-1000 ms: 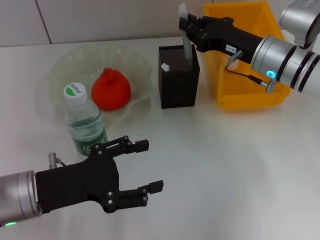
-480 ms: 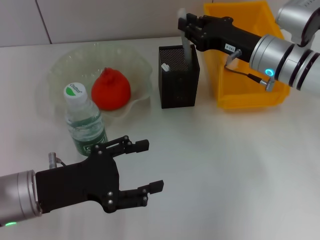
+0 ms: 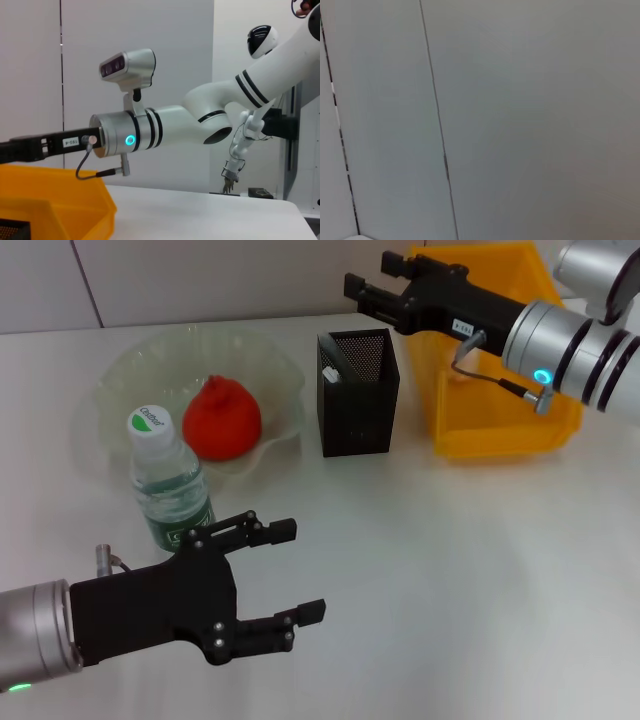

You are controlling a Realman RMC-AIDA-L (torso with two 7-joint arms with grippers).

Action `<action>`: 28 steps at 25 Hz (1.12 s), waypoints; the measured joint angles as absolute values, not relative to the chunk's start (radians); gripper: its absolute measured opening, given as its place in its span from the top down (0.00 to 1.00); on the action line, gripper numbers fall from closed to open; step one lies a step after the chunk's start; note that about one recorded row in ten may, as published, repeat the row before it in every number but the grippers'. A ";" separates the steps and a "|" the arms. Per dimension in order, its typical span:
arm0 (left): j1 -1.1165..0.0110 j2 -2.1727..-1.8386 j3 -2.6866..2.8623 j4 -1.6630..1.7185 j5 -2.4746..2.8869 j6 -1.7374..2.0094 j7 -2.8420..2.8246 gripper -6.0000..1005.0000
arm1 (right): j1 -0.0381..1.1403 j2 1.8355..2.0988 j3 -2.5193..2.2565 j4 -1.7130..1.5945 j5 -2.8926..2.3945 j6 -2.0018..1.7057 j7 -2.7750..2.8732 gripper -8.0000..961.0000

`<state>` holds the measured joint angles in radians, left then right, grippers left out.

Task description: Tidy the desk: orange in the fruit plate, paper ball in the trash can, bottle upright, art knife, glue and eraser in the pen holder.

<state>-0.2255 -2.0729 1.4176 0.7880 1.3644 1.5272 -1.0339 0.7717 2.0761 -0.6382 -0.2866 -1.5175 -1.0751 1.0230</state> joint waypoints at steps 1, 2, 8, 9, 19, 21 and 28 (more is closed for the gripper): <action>-0.226 -2.072 1.414 0.784 1.364 1.527 -1.034 0.20 | 0.768 2.076 -0.638 -0.296 -1.518 -1.076 1.027 0.46; -0.227 -2.072 1.411 0.782 1.364 1.527 -1.034 0.20 | 0.765 2.076 -0.638 -0.302 -1.518 -1.077 1.029 0.42; -0.230 -2.070 1.392 0.778 1.362 1.527 -1.034 0.20 | 0.718 2.076 -0.639 -0.374 -1.522 -1.124 1.051 0.21; -0.230 -2.069 1.386 0.778 1.362 1.527 -1.035 0.20 | 0.693 2.076 -0.641 -0.412 -1.526 -1.149 1.074 0.21; -0.232 -2.065 1.347 0.782 1.362 1.530 -1.050 0.20 | 0.539 2.075 -0.654 -0.669 -1.665 -1.362 1.195 0.18; -0.233 -2.064 1.334 0.785 1.364 1.530 -1.058 0.20 | 0.519 2.072 -0.654 -0.713 -1.723 -1.410 1.220 0.18; -0.258 -2.053 1.325 0.780 1.370 1.525 -1.101 0.20 | 0.501 2.075 -0.665 -0.821 -1.961 -1.630 1.264 0.18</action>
<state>-0.2581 -2.0535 1.3247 0.7800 1.3703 1.5250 -1.1011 0.5010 2.0749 -0.6653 -0.8212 -1.9613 -1.6304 1.2637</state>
